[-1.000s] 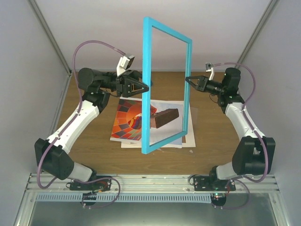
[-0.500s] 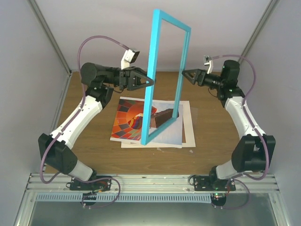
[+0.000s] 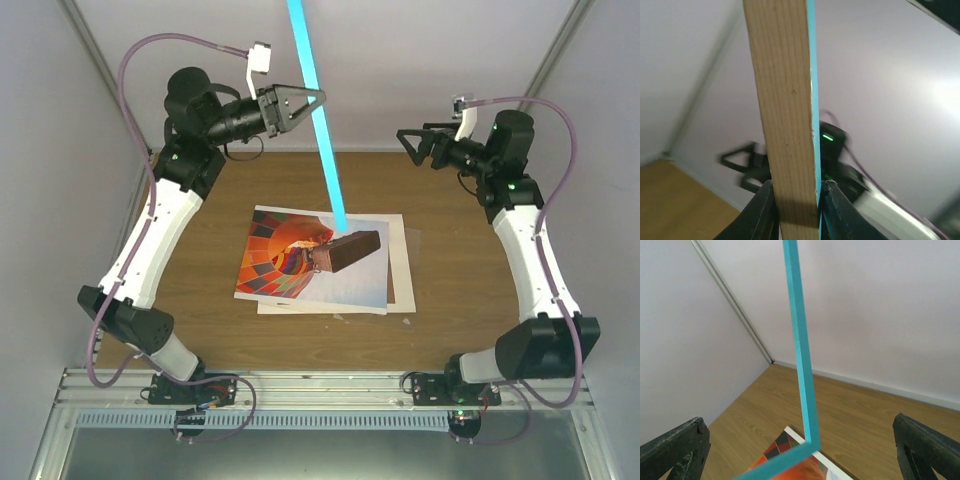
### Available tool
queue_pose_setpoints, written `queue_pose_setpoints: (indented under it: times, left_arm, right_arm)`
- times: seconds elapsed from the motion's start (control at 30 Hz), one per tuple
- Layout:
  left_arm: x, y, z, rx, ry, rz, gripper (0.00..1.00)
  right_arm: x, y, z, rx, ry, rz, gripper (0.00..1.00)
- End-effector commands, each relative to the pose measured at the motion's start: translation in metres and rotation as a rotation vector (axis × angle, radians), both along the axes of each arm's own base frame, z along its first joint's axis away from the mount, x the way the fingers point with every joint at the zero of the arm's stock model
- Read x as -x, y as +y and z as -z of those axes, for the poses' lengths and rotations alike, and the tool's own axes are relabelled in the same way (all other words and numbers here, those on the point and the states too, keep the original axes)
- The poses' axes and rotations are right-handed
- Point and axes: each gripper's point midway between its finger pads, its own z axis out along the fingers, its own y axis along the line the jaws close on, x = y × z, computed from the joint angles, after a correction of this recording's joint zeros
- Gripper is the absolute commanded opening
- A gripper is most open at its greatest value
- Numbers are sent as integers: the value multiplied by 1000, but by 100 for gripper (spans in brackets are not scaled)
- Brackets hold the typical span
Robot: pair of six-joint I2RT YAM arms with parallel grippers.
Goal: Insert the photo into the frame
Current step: Turn over the photo frame at the center of the board.
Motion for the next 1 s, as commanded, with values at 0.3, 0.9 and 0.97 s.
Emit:
queue_pose_setpoints:
  times: [0.3, 0.9, 0.97]
  left_arm:
    - [-109, 33, 33, -192, 19, -915, 0]
    - [-105, 11, 37, -249, -63, -1097, 0]
    - [-104, 10, 36, -248, -63, -1092, 0]
  right_arm:
    - [46, 50, -37, 39, -155, -193, 98]
    - [16, 138, 2, 278, -223, -122, 96]
    - [16, 147, 7, 279, -215, -137, 94]
